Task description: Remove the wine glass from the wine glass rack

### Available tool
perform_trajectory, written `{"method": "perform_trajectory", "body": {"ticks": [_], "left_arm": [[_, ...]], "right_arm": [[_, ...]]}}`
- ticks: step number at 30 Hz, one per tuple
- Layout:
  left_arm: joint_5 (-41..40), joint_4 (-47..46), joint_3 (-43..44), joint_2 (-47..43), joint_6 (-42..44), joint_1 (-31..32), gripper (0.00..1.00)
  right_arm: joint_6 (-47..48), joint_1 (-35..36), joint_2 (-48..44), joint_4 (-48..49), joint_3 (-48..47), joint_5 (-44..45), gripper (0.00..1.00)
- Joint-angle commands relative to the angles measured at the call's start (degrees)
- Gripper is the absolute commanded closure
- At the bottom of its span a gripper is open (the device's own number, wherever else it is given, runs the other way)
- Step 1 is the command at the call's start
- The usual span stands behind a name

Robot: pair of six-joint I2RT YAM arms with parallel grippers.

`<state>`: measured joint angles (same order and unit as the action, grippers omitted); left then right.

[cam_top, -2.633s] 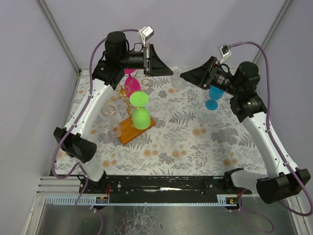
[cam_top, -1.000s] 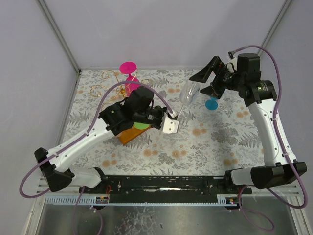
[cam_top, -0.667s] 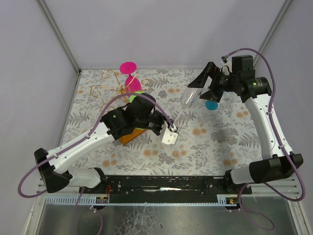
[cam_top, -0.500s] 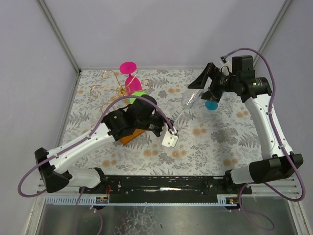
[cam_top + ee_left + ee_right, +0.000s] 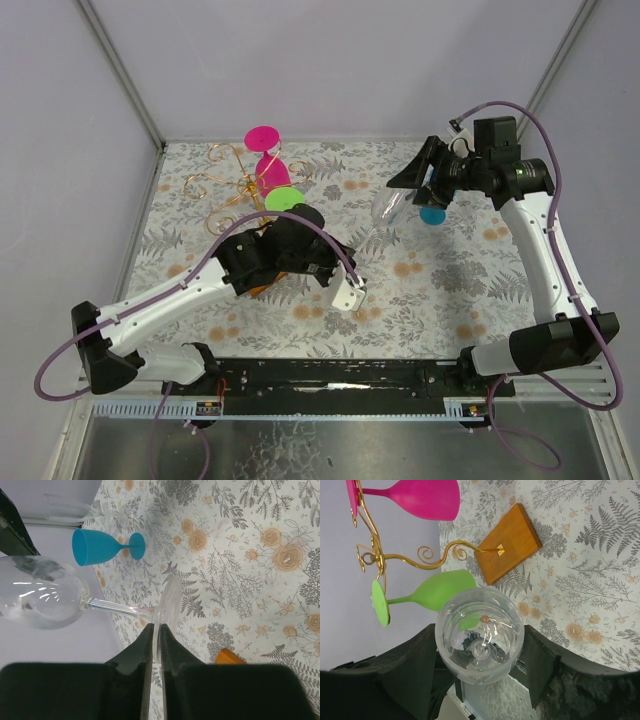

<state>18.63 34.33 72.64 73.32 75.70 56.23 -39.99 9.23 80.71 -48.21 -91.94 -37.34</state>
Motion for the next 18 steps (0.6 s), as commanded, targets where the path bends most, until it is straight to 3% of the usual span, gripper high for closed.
{"method": "perform_trajectory", "body": {"ticks": [1,2,3,6,12,18], "left_arm": [[-3.8,-9.9,-0.2,-1.2,0.4,1.1,0.77],[-4.8,-10.9,-0.1,-1.1,-0.8,1.1,0.54],[-5.7,-11.8,0.3,-0.8,-2.4,1.2,0.39],[-7.4,-12.9,3.3,0.2,-8.1,1.2,0.16],[-9.1,-13.4,12.0,3.1,-22.1,1.1,0.08],[-10.2,-11.4,25.0,8.1,-37.6,-0.5,0.06]], "right_arm": [[2.0,0.2,-0.7,-2.5,-2.2,2.7,0.68],[2.9,0.2,-0.7,-3.6,-3.1,5.1,0.69],[4.0,0.2,-0.7,-4.9,-4.6,7.8,0.7],[7.2,0.2,-0.8,-8.6,-8.1,16.6,0.72],[12.2,0.1,-2.5,-12.0,-8.6,33.8,0.73],[16.0,0.1,-8.7,-6.0,0.0,49.0,0.72]]}}
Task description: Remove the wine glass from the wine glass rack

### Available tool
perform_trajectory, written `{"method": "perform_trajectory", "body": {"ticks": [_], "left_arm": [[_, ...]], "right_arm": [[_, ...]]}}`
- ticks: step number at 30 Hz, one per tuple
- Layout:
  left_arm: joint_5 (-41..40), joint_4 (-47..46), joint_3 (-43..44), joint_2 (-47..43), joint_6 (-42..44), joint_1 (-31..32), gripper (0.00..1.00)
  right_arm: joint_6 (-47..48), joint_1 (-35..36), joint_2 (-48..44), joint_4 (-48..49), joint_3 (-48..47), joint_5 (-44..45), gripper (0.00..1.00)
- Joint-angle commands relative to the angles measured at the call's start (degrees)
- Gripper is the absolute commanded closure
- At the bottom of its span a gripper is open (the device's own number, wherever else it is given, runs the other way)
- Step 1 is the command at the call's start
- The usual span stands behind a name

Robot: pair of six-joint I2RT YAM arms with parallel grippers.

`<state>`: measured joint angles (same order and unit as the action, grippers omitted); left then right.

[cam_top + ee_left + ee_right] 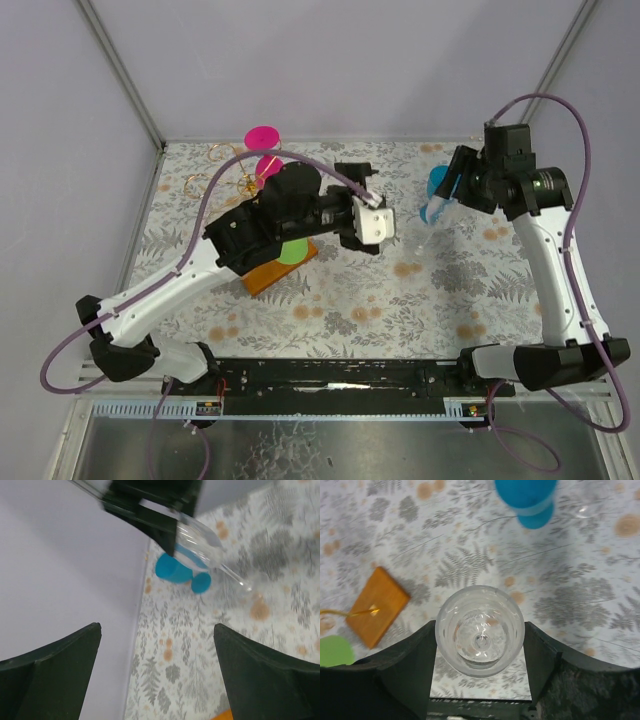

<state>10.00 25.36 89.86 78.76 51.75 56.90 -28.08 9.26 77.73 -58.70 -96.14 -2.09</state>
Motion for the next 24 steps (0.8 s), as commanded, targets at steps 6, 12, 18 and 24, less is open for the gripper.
{"method": "perform_trajectory", "body": {"ticks": [6,12,18,24], "left_arm": [[4.5,3.2,23.3,9.5,-31.1,-8.7,0.07],[11.7,6.1,31.6,13.8,-44.0,-17.9,0.06],[18.1,5.3,33.8,13.9,-53.4,-23.7,0.0],[21.4,4.1,33.6,13.2,-59.3,-28.9,0.0]], "right_arm": [[5.6,0.1,-14.6,15.4,16.0,24.6,0.73],[8.6,0.1,-21.0,28.3,29.8,33.3,0.72],[10.0,0.1,-25.2,39.3,41.1,38.0,0.73],[11.3,0.1,-29.0,50.1,50.9,35.0,0.74]]}}
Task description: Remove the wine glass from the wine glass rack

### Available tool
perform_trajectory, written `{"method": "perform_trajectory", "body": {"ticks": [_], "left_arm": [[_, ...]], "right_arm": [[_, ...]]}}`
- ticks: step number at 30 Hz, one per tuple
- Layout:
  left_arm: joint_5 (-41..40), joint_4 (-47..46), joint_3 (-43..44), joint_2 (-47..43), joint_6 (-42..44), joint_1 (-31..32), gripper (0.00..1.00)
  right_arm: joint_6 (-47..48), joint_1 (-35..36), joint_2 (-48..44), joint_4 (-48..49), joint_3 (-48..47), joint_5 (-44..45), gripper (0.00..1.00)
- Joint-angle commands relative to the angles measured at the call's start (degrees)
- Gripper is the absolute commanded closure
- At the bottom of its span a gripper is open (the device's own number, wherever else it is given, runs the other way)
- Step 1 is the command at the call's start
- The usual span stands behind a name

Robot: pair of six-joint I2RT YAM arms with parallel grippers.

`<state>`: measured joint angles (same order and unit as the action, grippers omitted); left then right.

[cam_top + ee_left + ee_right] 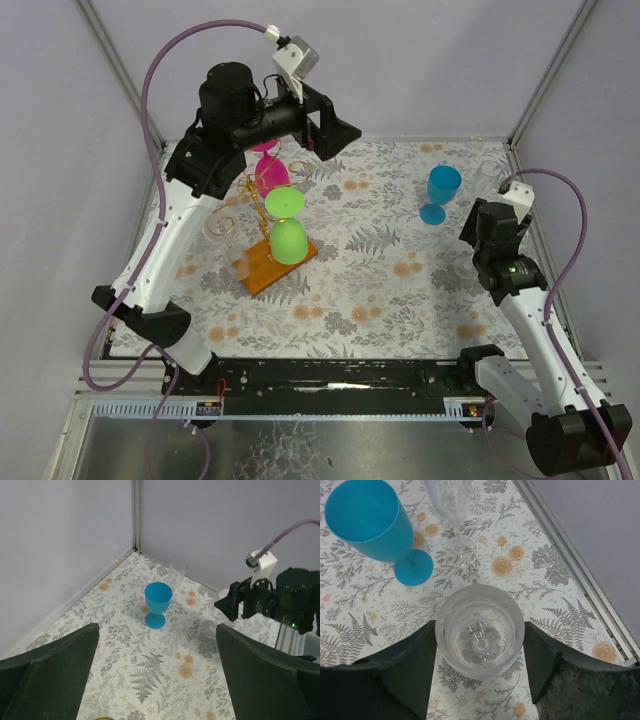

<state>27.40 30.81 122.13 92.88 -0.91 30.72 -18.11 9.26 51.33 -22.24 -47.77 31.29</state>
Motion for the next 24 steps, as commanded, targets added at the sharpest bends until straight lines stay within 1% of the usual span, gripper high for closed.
{"method": "perform_trajectory", "body": {"ticks": [1,9,16,19,24], "left_arm": [[4.3,-1.4,1.4,-0.9,-7.1,-3.3,0.0],[5.3,-1.4,0.8,-2.5,-7.3,-5.0,0.0],[6.2,-1.2,-0.6,-3.6,-7.0,-5.6,0.0],[6.6,-0.9,-1.4,-4.3,-6.6,-5.9,0.0],[7.3,-0.3,-3.0,-5.5,-5.5,-6.5,0.0]], "right_arm": [[1.3,0.1,-2.5,14.3,3.2,1.5,0.74],[7.3,0.0,-1.8,25.0,9.3,2.5,0.77],[7.0,-1.8,1.6,31.1,12.2,2.5,0.8],[6.3,-3.8,2.2,33.2,13.5,1.4,0.81],[5.7,-9.1,3.0,35.5,14.8,-2.2,0.82]]}}
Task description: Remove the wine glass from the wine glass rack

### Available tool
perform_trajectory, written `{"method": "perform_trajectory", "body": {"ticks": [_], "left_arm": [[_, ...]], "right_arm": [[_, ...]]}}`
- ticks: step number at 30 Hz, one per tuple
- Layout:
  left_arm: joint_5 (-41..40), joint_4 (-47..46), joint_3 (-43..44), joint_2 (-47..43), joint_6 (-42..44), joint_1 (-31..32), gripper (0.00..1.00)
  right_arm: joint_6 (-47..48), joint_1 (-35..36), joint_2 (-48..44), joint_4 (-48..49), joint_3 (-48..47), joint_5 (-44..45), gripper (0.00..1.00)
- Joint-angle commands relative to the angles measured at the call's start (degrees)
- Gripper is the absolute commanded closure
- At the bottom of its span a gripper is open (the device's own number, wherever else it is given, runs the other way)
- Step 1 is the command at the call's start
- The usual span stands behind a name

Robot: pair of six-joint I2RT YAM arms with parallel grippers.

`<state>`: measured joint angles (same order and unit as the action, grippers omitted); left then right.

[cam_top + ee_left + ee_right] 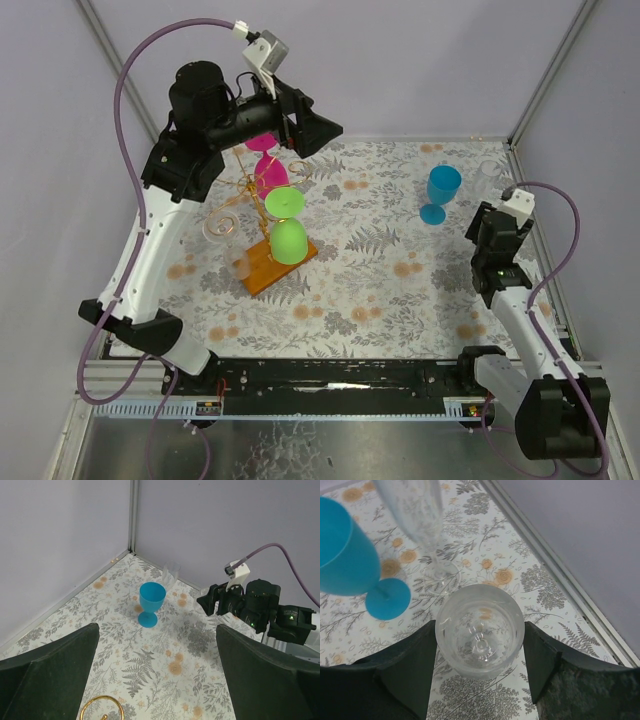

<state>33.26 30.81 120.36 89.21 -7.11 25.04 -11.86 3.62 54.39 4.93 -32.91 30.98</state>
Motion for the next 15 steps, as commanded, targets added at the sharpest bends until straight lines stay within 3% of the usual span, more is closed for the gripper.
{"method": "perform_trajectory", "body": {"ticks": [1,10,15], "left_arm": [[1.6,-0.3,-1.5,-2.1,0.9,-0.9,0.0],[2.8,-0.3,-2.9,-2.9,1.5,-1.6,0.0],[3.3,-0.3,-3.2,-3.0,1.6,-1.7,0.0]], "right_arm": [[-0.5,-4.3,0.2,8.7,0.1,-2.9,0.82],[-0.9,-7.2,2.7,12.4,0.7,-9.1,0.81],[-1.4,-8.0,5.3,13.2,0.7,-11.2,0.75]]}}
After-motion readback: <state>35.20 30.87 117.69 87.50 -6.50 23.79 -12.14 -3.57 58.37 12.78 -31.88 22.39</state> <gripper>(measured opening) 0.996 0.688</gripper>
